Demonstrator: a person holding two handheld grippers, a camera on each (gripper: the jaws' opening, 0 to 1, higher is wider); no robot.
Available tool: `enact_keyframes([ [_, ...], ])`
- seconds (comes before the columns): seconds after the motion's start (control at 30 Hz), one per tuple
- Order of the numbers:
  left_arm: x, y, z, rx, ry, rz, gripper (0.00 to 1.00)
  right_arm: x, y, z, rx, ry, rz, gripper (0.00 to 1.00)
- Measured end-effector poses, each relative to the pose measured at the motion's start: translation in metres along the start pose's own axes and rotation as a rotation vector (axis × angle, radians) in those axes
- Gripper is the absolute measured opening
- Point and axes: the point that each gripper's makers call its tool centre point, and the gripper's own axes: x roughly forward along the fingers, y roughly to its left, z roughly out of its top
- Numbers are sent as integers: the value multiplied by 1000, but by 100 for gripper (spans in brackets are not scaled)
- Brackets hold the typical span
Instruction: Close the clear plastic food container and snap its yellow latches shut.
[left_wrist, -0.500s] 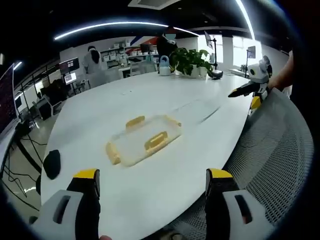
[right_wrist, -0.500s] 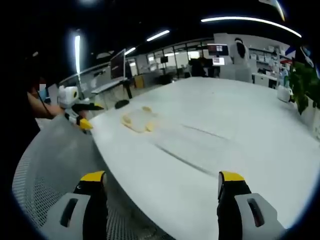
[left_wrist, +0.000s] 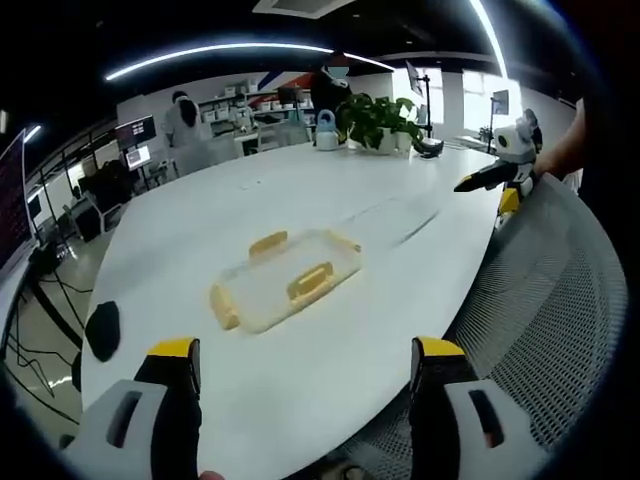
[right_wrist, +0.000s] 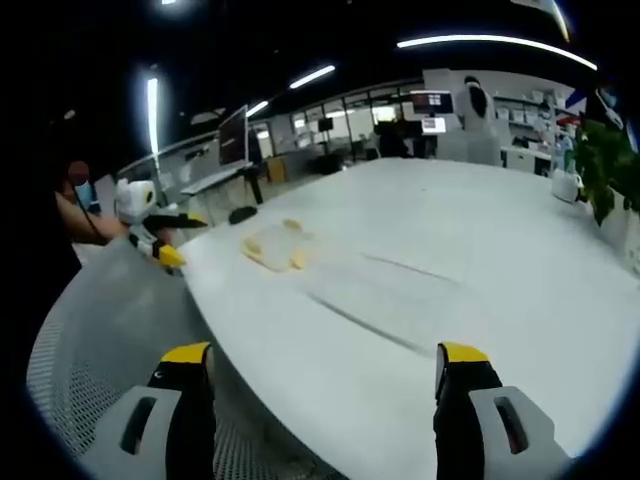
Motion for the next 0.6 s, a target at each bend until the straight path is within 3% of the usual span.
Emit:
enact_keyframes([
  [0.6,0,-1,-1,20,11,-3,86,0,2,4,-7,-18,-1,91],
])
